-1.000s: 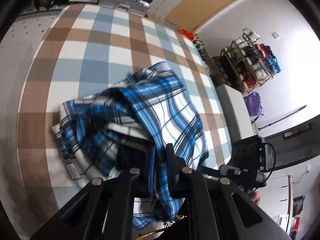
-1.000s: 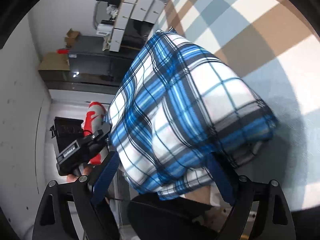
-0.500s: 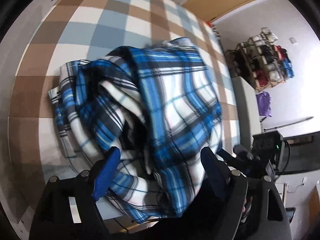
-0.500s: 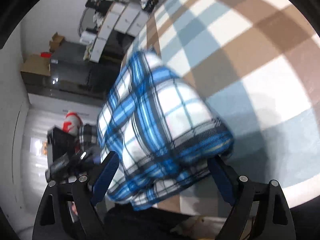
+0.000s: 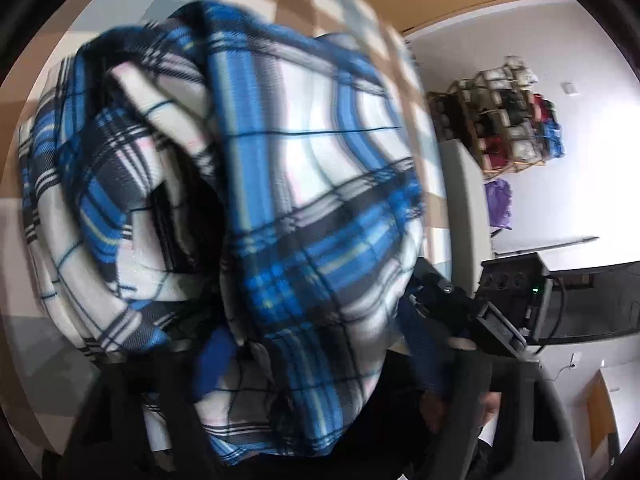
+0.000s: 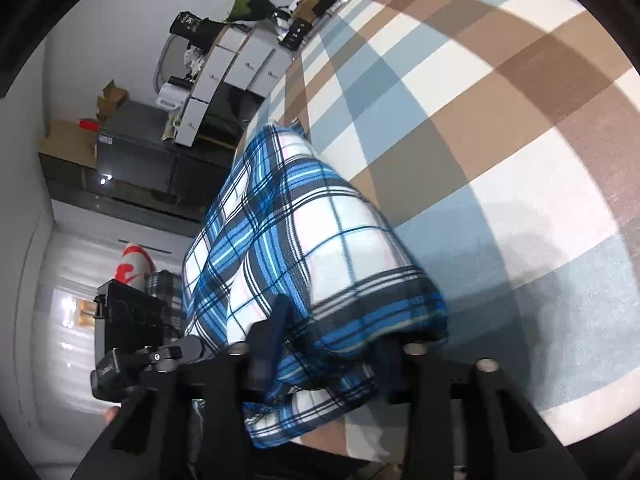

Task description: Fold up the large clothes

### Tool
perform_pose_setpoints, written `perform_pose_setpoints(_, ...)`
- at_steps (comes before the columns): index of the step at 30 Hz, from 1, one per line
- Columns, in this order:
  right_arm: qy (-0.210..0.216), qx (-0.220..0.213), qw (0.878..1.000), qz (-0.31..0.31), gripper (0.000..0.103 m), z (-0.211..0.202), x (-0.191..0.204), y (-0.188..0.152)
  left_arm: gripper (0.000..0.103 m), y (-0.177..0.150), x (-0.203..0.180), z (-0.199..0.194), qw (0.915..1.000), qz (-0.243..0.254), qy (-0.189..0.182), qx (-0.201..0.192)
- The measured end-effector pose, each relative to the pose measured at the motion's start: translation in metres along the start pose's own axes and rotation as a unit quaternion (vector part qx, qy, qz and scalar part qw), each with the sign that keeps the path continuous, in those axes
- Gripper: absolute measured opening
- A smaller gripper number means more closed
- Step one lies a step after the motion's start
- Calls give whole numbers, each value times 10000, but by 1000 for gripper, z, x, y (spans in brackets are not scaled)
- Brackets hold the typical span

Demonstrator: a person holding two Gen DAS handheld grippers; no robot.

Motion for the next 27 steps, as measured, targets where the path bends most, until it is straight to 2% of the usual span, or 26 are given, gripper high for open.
perform_pose_setpoints(1,17,-36,10000,-10,27,-1,2,0,13,-2,-4,-5,9999,124,-15,7)
perform_pose_setpoints(2,14,-92,9999,-68,25,-4,4,0,2,-3,-11,-9,9996,280,-43,16)
perform_pose_setpoints(6,112,-179,9996,-170,19,-8,11,-1,2,-7,-26,-28,9985,511,-146,-87)
perform_pose_setpoints(12,472,95,9988,112,14,-12,7,-2,1,-17,-30,-57,9974,386,-532,-282)
perform_pose_setpoints(16,725,430,9960,301,13,-13,5,-5,1,-34,-26,-51,9972,345,-634,-169)
perform_pose_setpoints(19,617,653,9959,88,13,-11,7,-14,1,-45,-16,-36,9977,188,-642,-71)
perform_pose_setpoints(22,292,837,9959,-155,13,-5,1,-27,1,-57,-1,-25,9988,125,-465,-24)
perform_pose_setpoints(25,20,982,9945,-372,13,2,-7,-39,1,-61,13,-22,9998,149,-99,-18)
perform_pose_setpoints(27,-124,1018,9934,-510,14,2,-9,-45,1,-58,20,-29,9996,162,127,-171)
Point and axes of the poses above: each gripper's, at about its wrist camera, not at the fingertips, and z roughly the way its jaws point, x to its left, y to its top, the point moved 8 cm from there along z, roughly the way its jaws point, and after that the axes turned 6 degrees about z, right-handed, at the moved point
